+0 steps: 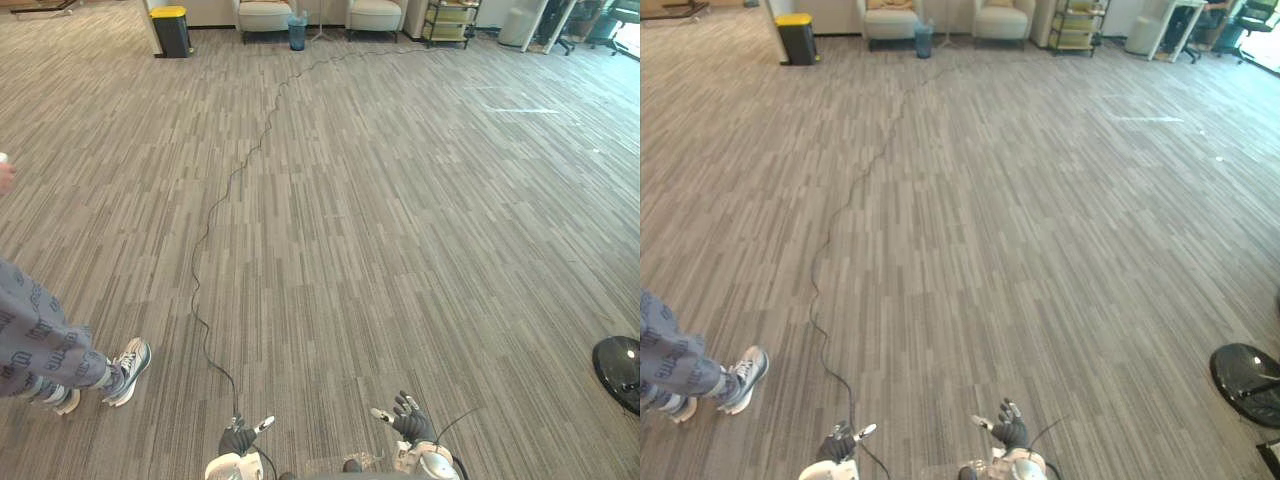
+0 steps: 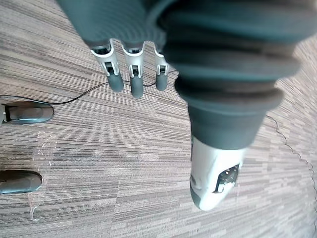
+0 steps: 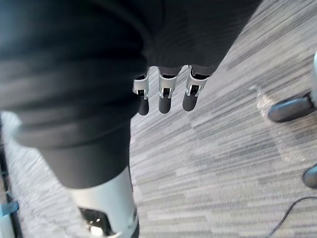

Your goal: Pick up cushions and gather them together orderly.

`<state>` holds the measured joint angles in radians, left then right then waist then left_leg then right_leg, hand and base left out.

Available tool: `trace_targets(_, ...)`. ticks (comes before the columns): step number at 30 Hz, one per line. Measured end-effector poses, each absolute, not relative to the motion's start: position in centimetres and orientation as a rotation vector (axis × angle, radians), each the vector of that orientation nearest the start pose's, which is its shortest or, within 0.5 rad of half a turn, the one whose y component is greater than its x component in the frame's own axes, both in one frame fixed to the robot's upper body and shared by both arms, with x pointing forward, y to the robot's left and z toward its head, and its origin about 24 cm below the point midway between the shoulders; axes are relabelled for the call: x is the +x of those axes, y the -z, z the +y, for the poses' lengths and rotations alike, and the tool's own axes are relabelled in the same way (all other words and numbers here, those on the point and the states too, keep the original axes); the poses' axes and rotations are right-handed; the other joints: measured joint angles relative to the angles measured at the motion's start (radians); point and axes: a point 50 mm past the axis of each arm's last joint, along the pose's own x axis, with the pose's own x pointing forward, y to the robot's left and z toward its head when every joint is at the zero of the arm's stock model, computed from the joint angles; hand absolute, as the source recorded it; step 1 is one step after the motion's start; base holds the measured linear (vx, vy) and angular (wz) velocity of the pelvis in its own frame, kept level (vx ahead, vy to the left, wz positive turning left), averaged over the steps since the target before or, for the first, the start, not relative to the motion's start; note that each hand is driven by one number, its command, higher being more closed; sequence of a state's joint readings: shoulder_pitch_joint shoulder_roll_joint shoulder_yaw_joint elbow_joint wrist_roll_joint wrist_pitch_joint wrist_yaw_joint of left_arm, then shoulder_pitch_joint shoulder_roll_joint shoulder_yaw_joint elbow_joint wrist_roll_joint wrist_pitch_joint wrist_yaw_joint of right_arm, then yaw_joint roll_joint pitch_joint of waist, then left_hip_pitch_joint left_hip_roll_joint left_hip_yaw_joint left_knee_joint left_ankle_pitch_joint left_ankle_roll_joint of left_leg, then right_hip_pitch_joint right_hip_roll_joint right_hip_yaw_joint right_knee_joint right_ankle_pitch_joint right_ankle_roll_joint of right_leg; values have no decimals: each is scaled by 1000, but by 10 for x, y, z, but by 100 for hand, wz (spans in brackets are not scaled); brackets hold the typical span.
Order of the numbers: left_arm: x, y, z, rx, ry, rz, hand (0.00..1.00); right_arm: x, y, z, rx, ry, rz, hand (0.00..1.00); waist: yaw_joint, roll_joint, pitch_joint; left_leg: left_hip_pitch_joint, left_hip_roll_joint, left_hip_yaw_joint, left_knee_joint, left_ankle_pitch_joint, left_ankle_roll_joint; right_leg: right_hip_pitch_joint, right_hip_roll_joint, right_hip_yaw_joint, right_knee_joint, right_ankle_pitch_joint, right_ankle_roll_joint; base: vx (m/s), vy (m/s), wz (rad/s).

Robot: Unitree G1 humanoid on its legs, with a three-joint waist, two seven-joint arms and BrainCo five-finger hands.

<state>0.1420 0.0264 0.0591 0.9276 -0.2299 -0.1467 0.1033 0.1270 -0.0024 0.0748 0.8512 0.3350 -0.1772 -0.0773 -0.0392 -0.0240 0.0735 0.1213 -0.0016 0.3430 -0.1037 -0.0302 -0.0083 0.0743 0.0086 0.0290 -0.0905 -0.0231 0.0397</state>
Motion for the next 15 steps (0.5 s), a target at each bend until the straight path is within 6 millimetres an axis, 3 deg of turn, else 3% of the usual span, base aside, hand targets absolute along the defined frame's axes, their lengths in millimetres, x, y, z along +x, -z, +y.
trace_targets(9,111,152,183,-166,-332,919,0,121,150,-173,325,406,881,0,31,1,6,-15,-15,-72,-6,-5,1,17,-15,-75,4,-18,7,24,-33,24)
trace_targets(15,110,154,181,-116,-299,946,0,119,152,-182,289,461,908,0,32,13,14,-15,-29,-84,-6,-5,1,30,-28,-97,4,-22,13,-17,-15,11)
